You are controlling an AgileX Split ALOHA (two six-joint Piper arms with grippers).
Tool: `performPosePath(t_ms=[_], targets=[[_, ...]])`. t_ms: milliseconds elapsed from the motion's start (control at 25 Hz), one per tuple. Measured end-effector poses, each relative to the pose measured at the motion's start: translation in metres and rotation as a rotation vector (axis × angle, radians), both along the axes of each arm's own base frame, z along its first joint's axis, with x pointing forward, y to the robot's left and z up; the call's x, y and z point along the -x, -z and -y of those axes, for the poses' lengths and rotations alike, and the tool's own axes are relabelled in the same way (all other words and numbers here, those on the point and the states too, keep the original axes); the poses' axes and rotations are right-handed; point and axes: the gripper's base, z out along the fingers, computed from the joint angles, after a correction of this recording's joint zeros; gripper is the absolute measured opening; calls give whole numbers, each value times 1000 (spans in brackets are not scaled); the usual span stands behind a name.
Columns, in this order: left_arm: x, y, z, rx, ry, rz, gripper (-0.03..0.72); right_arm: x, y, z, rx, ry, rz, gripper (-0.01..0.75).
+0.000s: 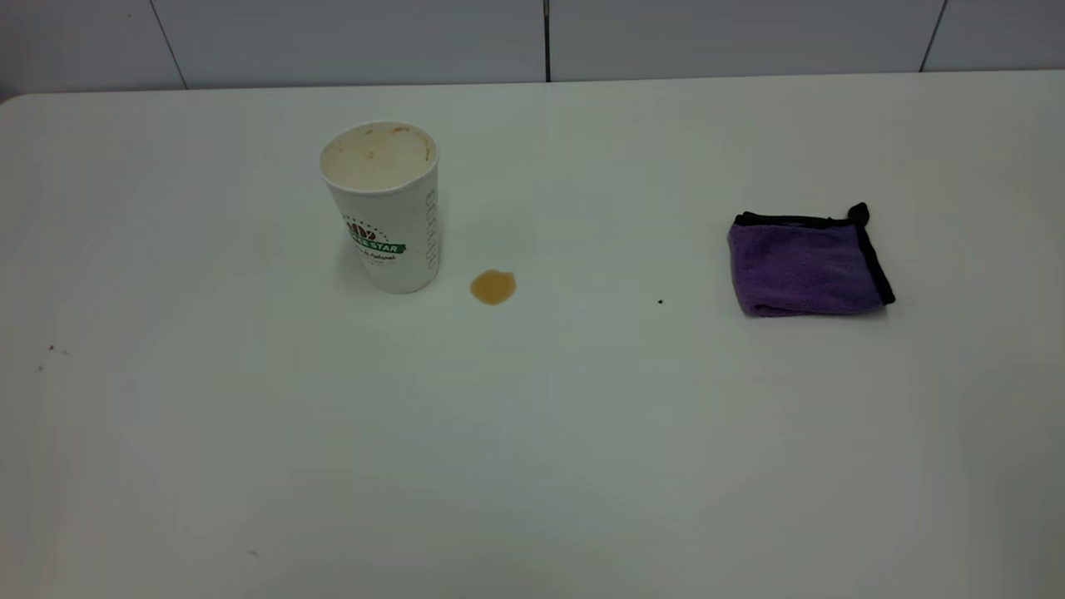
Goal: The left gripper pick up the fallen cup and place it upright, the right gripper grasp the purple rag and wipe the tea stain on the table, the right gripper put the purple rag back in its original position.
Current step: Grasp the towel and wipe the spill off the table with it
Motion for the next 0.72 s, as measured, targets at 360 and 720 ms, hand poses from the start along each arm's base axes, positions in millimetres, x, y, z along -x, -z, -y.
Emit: performPosePath(t_ms=[360,720], targets=[[1,0,1,-36,-23,17,414,0,0,0,0,0,0,533],[6,0,7,-41,-410,11,414,0,0,0,0,0,0,533]])
